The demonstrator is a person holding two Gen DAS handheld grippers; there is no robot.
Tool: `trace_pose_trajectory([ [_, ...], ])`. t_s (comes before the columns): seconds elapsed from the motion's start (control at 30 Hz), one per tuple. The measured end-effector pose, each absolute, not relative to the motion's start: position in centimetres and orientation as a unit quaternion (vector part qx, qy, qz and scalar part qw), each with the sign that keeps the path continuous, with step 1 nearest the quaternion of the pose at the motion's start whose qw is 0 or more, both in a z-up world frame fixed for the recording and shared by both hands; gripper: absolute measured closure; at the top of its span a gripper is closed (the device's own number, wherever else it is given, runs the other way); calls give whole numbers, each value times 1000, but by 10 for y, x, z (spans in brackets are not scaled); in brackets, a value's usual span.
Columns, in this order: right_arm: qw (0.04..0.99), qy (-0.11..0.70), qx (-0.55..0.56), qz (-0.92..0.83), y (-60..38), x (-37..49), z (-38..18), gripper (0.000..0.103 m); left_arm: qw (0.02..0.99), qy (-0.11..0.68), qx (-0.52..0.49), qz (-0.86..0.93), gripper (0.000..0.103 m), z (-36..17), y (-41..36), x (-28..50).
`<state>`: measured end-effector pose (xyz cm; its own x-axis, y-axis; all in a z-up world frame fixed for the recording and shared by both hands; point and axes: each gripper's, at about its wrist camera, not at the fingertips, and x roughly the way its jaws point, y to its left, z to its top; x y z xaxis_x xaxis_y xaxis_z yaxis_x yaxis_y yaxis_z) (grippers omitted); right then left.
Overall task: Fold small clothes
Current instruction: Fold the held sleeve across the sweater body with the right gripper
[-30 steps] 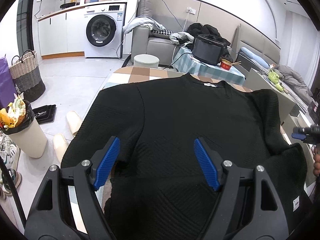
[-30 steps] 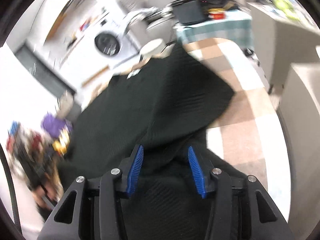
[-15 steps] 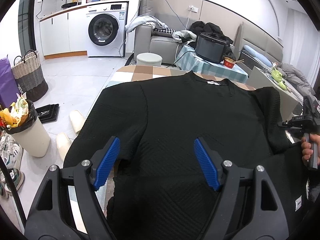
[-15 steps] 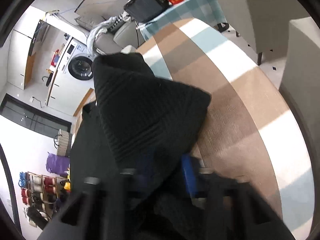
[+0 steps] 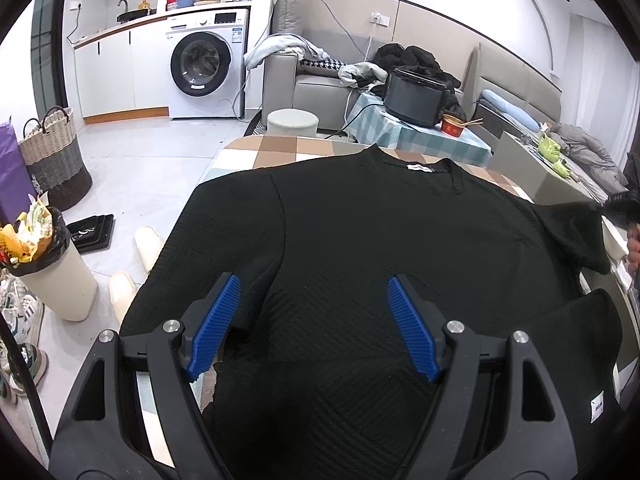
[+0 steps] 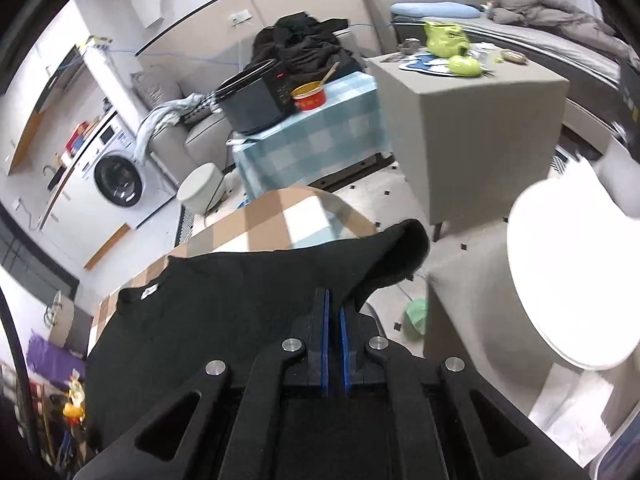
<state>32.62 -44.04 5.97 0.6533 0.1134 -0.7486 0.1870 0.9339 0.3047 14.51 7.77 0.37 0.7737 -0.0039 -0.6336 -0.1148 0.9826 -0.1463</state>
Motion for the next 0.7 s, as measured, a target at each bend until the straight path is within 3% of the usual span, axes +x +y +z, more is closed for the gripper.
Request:
trace_pose_trajectory([
  [0.27, 888, 417, 147, 126, -336, 325, 92, 97, 938, 332, -91, 28, 28, 7, 77, 141],
  [0.37, 852, 428, 169, 251, -301, 318, 89, 88, 939, 333, -86, 28, 28, 8, 74, 141],
  [0.53, 885, 425, 111, 154, -312, 292, 83, 81, 939, 331, -89, 23, 28, 7, 73, 140],
  [0.6, 882, 447, 102, 112, -324, 288, 66, 70, 938, 332, -92, 23, 28, 7, 73, 142],
  [0.7, 859, 499, 90, 72, -337, 286, 26, 67, 937, 336, -96, 18, 28, 5, 73, 142],
])
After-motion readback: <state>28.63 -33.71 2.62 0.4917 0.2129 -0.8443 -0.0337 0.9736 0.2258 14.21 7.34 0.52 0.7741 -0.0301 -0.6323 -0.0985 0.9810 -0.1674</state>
